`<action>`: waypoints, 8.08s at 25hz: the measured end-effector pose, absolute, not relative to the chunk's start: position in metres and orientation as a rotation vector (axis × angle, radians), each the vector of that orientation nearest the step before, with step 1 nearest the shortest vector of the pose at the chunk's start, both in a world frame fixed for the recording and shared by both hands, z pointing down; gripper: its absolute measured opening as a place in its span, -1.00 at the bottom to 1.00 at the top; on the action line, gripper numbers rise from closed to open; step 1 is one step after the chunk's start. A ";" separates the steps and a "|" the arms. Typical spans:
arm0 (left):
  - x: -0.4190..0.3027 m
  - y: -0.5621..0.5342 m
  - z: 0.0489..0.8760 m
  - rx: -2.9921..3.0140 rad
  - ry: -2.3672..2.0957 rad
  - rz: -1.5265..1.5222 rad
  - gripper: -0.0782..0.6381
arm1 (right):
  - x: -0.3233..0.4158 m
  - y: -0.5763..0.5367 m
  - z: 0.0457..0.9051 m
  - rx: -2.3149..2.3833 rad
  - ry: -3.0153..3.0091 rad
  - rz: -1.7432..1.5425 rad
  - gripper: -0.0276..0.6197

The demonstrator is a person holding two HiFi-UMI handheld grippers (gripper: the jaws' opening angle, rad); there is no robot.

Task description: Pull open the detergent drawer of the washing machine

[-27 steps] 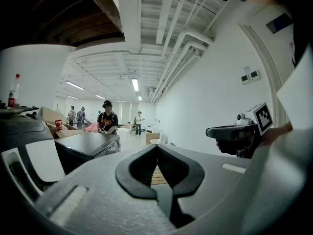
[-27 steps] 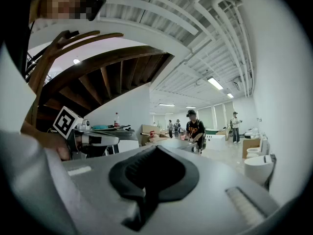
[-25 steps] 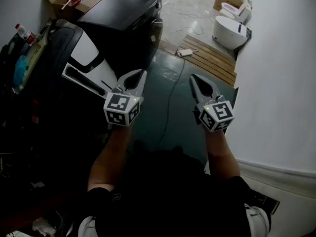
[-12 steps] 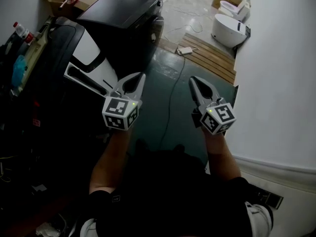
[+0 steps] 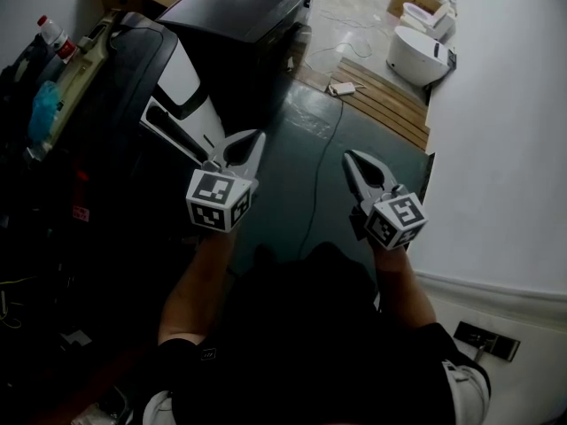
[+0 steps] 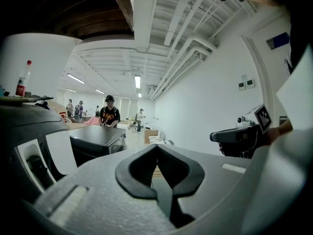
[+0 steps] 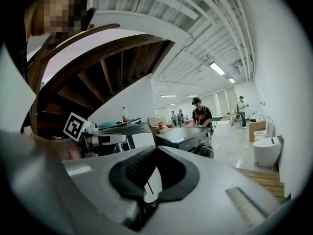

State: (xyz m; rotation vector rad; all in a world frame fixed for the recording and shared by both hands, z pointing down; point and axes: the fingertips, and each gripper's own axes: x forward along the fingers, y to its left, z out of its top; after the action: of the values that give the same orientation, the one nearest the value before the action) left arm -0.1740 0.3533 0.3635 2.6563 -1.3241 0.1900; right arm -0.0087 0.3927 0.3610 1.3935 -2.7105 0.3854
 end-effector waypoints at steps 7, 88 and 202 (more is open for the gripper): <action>-0.192 0.347 0.376 2.657 -1.259 0.176 -0.75 | -0.028 0.395 0.377 1.394 -2.667 0.410 -0.91; -0.068 -0.236 0.432 2.478 -1.349 0.236 -0.75 | 0.055 -0.206 0.445 1.003 -2.686 0.659 -0.91; -0.199 -0.181 0.634 1.382 -1.952 0.239 -0.33 | -0.104 -0.319 0.628 -0.023 -2.445 0.471 -0.35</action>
State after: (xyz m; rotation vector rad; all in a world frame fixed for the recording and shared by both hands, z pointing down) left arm -0.1992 -0.1806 0.6335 1.3825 -1.9516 0.2387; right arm -0.1039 -0.3195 0.6285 -0.0230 -2.4455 0.4708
